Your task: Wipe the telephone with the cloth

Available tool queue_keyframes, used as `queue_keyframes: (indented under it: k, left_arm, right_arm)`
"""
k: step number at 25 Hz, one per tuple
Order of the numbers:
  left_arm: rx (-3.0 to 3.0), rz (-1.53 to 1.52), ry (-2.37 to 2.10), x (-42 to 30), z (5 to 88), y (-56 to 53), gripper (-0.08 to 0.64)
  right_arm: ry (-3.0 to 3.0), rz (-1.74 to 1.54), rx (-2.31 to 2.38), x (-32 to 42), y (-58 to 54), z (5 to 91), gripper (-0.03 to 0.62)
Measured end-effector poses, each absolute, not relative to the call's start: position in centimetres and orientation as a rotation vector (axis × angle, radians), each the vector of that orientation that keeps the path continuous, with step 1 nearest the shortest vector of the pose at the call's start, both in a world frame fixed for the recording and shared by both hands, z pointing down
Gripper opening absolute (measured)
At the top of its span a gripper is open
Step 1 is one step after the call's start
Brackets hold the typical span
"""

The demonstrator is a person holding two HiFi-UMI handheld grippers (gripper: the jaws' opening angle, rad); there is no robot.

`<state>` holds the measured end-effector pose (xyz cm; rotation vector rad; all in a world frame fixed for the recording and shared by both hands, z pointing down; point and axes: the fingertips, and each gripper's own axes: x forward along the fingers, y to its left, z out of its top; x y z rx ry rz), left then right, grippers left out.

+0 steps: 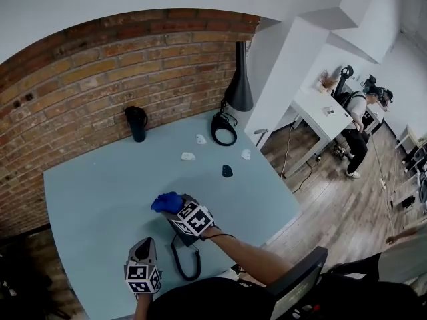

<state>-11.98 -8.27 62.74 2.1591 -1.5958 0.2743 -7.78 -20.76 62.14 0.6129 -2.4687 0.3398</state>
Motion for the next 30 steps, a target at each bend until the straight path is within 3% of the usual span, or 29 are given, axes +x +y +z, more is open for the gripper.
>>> queue_keyframes:
  k: [9,16,30]
  left_arm:
    - [2.127,0.285,-1.584,-12.3,63.5,-8.4,0.009]
    - [2.126,0.285,-1.563,-12.3,64.1,-9.0,0.009]
    - [2.171,0.300,-1.514,-10.8,64.0,-8.7,0.009]
  right_arm:
    - [-2.395,0.306,0.570,-8.2,-21.9,65.0,0.208]
    - [-2.365,0.087,0.480,-8.9,-20.4,65.7,0.209]
    - [-2.475,0.285,0.561,-6.7,-19.1,66.4,0.207]
